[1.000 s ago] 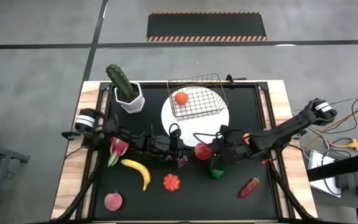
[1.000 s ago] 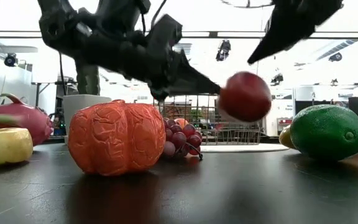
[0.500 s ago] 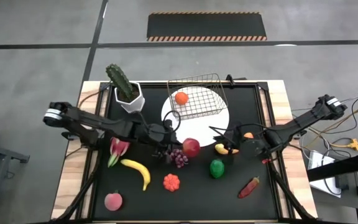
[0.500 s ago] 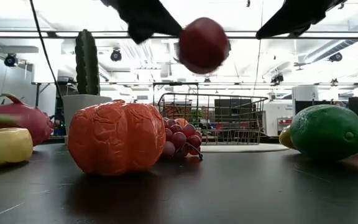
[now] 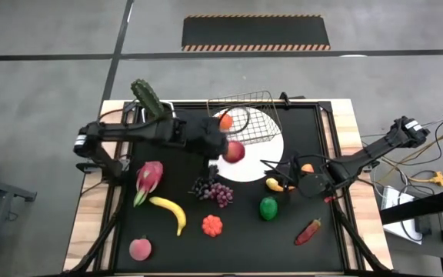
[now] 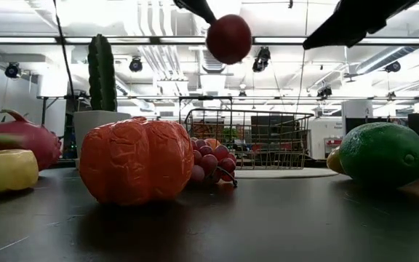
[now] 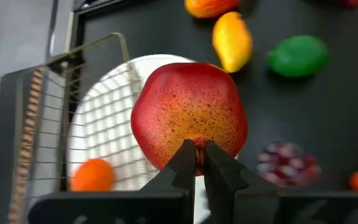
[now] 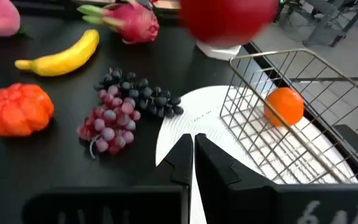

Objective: Build produce basket
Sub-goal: Put the red pomegranate into the wire basket, then put the yellow mango into the wire basket

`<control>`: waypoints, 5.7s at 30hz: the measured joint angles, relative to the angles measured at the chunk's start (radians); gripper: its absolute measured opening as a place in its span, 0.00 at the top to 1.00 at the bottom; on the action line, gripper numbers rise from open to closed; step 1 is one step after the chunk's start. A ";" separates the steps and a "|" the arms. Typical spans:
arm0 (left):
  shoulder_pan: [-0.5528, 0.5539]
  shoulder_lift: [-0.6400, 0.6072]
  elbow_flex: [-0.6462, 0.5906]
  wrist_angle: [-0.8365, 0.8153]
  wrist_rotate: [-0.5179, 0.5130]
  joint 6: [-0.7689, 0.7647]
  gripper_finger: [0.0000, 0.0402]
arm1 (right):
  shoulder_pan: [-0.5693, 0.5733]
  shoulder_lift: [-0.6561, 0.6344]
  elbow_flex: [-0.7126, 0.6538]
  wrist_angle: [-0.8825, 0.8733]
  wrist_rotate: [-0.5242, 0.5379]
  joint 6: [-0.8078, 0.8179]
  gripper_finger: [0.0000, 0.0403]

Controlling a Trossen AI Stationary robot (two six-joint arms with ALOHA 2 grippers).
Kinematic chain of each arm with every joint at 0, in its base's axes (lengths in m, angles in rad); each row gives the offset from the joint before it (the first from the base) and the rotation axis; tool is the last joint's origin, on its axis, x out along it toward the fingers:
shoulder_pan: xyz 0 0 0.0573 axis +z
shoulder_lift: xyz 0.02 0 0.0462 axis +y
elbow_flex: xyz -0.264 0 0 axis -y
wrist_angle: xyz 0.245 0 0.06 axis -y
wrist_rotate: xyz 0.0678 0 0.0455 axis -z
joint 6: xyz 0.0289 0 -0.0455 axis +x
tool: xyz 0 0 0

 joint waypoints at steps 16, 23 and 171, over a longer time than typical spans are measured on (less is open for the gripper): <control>0.318 0.271 0.150 -0.022 -0.004 0.139 1.00 | 0.057 -0.001 -0.178 0.253 0.000 -0.041 0.98; 0.401 0.364 0.147 0.043 -0.004 0.142 1.00 | 0.056 -0.002 -0.190 0.282 0.001 -0.055 0.98; -0.335 -0.390 -1.150 1.584 -0.106 0.089 0.83 | -0.126 0.435 0.180 -0.691 -0.393 0.262 0.59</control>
